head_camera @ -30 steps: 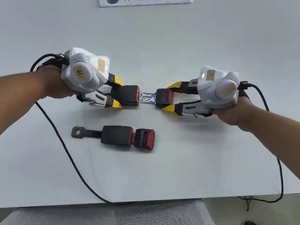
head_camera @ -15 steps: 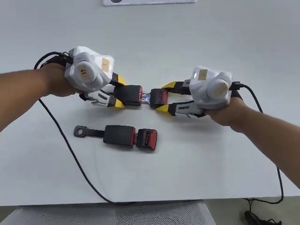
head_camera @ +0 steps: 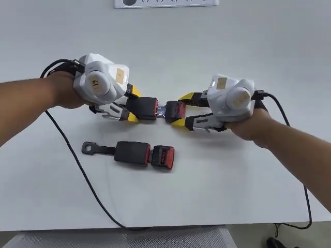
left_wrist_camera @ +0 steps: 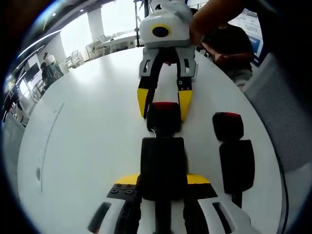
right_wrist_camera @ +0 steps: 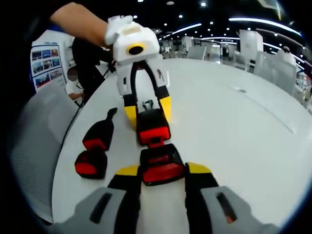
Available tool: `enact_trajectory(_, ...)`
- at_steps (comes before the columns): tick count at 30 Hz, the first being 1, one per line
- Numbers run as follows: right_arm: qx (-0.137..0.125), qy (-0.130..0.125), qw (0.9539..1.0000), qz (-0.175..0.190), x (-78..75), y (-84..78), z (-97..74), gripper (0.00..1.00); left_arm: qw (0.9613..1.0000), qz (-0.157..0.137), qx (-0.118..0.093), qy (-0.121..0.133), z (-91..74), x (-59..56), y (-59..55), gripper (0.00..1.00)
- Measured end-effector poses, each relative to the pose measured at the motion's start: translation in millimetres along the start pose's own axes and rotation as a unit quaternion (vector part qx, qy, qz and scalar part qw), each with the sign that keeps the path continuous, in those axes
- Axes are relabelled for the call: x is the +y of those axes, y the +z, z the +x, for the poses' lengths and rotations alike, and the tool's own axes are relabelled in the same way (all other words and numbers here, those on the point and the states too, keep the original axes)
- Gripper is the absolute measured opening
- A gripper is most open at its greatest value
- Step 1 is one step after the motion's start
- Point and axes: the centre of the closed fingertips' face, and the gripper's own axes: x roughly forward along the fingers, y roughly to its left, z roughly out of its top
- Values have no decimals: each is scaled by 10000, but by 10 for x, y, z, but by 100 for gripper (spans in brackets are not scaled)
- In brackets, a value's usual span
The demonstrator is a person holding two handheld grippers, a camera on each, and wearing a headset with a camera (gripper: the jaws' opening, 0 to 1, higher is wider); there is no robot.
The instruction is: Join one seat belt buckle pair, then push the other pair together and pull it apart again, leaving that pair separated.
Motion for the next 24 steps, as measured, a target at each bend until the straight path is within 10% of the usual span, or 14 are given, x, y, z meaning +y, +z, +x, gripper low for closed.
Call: enact_trajectory(24, 158, -361, 9989, 272, -24, 54, 144, 34, 9999, -9, 159, -45, 12, -1, -7, 33)
